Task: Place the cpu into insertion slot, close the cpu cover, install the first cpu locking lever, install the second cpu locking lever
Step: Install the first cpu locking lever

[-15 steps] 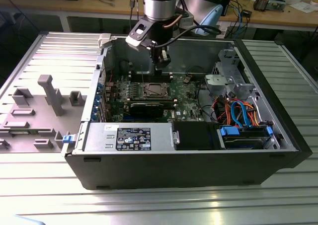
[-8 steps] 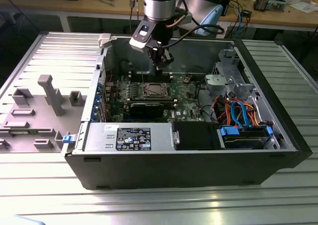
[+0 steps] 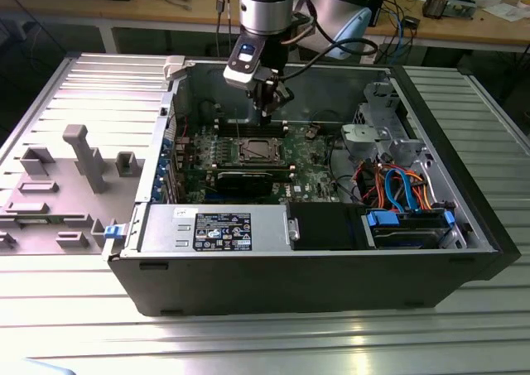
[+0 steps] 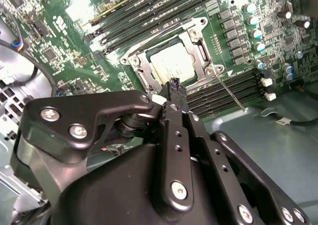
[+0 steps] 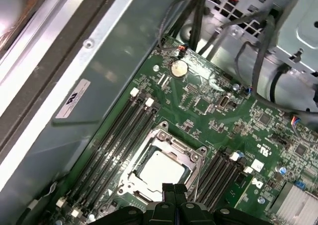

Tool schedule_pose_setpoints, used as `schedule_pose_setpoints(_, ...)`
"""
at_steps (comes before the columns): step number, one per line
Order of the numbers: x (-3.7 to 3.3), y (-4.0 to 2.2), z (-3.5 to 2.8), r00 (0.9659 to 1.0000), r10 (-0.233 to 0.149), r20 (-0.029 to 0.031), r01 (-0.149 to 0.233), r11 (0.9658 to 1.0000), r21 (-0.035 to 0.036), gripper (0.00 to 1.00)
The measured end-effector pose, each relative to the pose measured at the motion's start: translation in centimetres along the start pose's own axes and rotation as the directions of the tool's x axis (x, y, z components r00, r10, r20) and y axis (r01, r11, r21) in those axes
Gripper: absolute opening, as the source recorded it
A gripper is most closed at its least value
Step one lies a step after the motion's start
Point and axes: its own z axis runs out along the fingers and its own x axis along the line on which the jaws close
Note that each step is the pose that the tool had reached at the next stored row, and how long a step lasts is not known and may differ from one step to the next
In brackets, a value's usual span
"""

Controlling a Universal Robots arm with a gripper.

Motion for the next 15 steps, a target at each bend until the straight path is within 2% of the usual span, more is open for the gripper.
schedule_pose_setpoints(4,0.0,0.0,0.0,0.9982,-0.059,-0.0012,0.059,0.9982,-0.0029,0.11)
schedule_pose_setpoints(6,0.0,0.0,0.0,0.9971,-0.076,-0.0015,0.076,0.9971,-0.0036,0.11)
schedule_pose_setpoints(15,0.0,0.0,0.0,0.9962,-0.087,-0.0017,0.087,0.9962,-0.0042,0.11)
